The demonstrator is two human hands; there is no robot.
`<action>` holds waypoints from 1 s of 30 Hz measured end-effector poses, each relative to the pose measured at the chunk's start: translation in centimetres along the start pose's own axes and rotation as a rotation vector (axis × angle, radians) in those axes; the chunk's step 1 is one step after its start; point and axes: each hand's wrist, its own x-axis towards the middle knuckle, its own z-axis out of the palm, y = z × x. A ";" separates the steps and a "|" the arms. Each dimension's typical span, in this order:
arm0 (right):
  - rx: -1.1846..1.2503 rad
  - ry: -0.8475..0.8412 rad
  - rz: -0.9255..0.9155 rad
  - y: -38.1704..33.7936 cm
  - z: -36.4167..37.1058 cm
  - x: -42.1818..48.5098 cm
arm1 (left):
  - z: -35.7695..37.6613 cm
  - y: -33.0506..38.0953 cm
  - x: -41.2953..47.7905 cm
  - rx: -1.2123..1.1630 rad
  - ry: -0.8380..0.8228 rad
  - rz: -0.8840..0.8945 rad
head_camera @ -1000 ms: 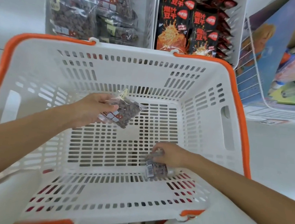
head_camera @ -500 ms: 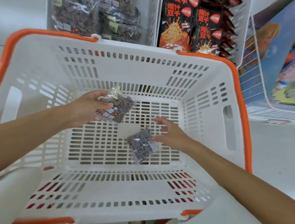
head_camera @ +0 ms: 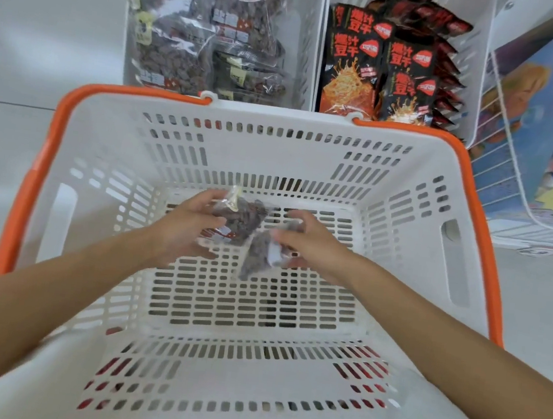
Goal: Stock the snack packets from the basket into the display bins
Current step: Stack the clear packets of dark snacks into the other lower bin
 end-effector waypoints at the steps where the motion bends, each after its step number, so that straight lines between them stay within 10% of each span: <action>1: 0.188 -0.025 0.008 -1.3 0.1 -0.1 | 0.3 0.0 -0.1 -0.061 -0.019 -0.004; 4: 0.462 -0.101 -0.058 -3.4 0.5 -0.2 | 0.9 0.7 -0.2 -0.336 -0.066 -0.017; 10: -0.445 0.207 -0.365 -3.6 0.0 0.3 | 1.4 2.1 -0.3 -0.368 -0.112 0.015; 23: 0.096 0.074 -0.249 -11.1 0.2 -3.8 | 5.0 8.5 -3.8 0.164 0.088 0.362; 30: 0.112 -0.099 -0.311 -17.9 -2.2 -5.0 | 2.5 14.5 -3.5 0.021 0.093 0.505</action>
